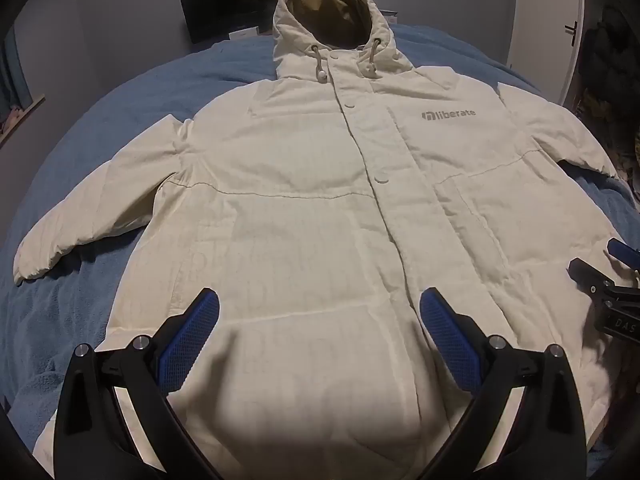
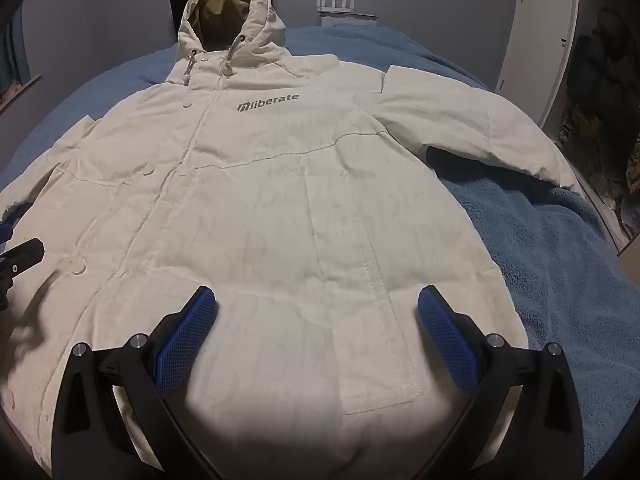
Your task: Fold large clothes
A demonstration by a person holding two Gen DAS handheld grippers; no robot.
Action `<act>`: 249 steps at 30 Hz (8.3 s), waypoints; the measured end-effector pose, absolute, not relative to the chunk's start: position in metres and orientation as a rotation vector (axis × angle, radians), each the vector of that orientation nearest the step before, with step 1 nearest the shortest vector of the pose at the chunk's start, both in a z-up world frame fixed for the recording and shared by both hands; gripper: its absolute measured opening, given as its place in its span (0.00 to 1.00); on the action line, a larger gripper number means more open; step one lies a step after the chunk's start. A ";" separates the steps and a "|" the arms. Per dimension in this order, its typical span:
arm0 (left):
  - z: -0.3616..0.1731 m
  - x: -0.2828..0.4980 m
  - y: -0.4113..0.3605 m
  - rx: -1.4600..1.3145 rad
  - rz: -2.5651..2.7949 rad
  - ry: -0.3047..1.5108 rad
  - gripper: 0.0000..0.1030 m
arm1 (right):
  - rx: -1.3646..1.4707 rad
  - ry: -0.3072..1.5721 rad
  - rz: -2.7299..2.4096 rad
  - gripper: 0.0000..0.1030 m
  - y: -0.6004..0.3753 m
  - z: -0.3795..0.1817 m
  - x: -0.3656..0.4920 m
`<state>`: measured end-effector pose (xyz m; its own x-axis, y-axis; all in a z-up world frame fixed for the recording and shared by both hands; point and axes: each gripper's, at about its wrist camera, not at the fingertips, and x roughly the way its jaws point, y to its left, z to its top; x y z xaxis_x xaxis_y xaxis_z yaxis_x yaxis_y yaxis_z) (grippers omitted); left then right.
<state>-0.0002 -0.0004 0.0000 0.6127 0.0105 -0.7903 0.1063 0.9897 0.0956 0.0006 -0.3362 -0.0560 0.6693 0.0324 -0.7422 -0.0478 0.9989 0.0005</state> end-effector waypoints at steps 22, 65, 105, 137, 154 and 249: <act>-0.008 0.002 0.005 0.118 -0.055 0.935 0.94 | -0.028 0.845 0.039 0.94 -0.335 -0.061 0.003; -0.014 0.003 0.006 0.112 -0.054 0.945 0.94 | -0.031 0.850 0.037 0.94 -0.333 -0.063 0.004; 0.007 0.006 -0.002 0.141 -0.070 0.955 0.94 | 0.299 0.821 0.099 0.94 -0.386 -0.017 0.020; -0.019 0.128 0.059 0.063 0.013 0.963 0.94 | 0.716 0.733 -0.251 0.39 -0.627 -0.093 0.163; -0.021 0.141 0.102 -0.033 0.168 0.971 0.94 | 0.130 0.343 0.146 0.13 -0.422 0.078 0.094; -0.010 0.094 -0.079 0.214 -0.421 0.805 0.83 | 0.313 0.861 0.160 0.93 -0.404 -0.071 0.138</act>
<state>0.0939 -0.0792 -0.0097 0.6161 -0.2826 -0.7352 0.4428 0.8962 0.0265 0.1379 -0.4040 -0.0714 0.6436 0.2635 -0.7186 -0.0130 0.9425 0.3340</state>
